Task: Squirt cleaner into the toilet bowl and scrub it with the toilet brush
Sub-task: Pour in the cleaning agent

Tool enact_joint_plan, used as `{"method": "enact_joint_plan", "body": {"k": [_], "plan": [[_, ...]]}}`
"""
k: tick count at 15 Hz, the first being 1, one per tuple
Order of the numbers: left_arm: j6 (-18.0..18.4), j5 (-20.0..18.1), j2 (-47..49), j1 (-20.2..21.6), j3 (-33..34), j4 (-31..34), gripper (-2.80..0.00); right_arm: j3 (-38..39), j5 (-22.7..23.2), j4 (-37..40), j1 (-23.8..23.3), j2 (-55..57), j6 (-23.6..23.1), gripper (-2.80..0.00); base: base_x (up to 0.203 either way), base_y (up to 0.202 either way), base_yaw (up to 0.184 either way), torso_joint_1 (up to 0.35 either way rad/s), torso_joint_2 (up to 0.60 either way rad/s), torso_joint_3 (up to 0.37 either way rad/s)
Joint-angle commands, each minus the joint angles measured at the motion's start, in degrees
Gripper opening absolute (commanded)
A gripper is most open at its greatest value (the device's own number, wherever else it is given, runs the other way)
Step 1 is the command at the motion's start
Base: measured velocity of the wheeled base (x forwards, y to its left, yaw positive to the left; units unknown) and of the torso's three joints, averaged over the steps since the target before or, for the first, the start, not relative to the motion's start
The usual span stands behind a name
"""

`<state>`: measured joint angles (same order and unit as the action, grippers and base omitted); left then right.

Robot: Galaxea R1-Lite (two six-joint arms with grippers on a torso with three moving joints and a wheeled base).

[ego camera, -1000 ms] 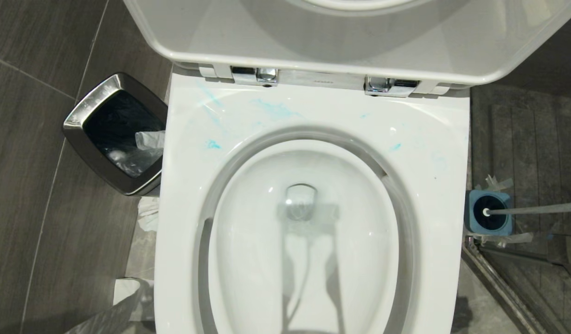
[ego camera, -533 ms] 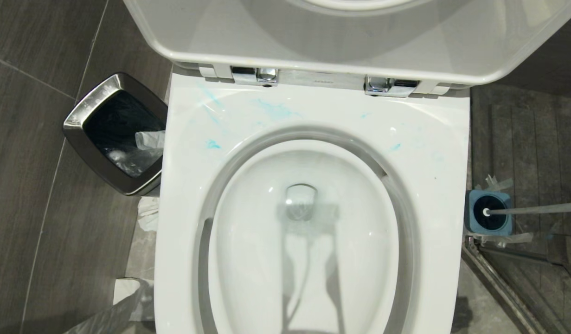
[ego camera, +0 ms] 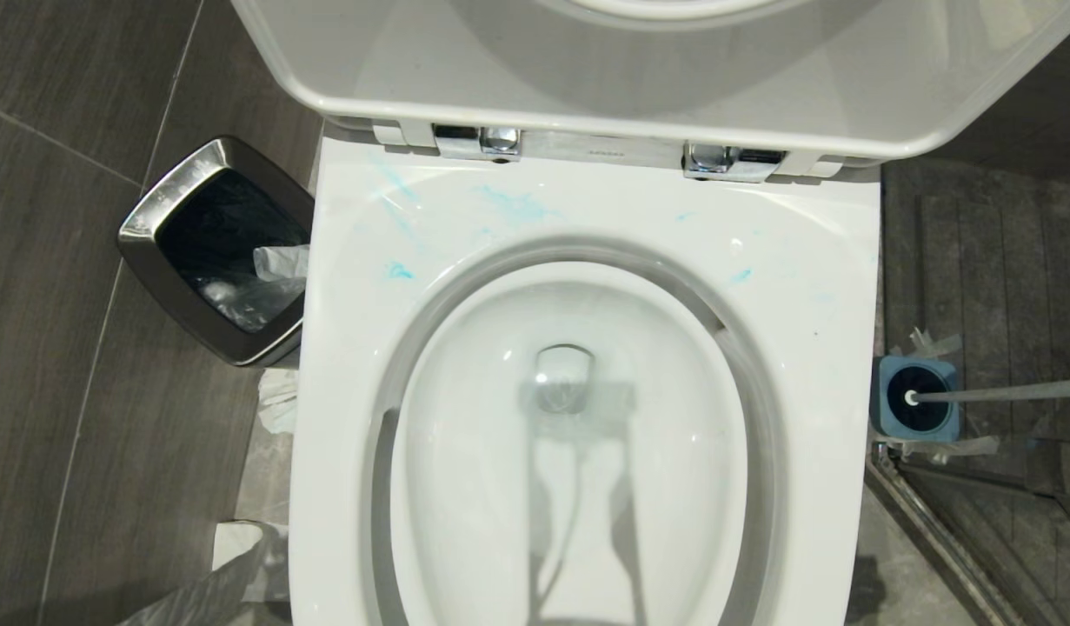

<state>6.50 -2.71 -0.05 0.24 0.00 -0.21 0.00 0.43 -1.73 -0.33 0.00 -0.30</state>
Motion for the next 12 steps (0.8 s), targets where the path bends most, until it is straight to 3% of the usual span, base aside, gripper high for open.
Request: {"method": "enact_joint_plan", "body": {"k": [1, 12], "plan": [[0.01, -0.01, 0.05, 0.02, 0.44, -0.06, -2.80, 0.70, 0.01, -0.03, -0.02, -0.09, -0.05, -2.80, 0.000, 0.000, 0.000, 0.000, 0.00, 0.000], [0.01, -0.01, 0.05, 0.02, 0.44, 0.01, -2.80, 0.70, 0.01, -0.03, -0.02, -0.09, -0.05, -2.80, 0.000, 0.000, 0.000, 0.000, 0.00, 0.000]]}}
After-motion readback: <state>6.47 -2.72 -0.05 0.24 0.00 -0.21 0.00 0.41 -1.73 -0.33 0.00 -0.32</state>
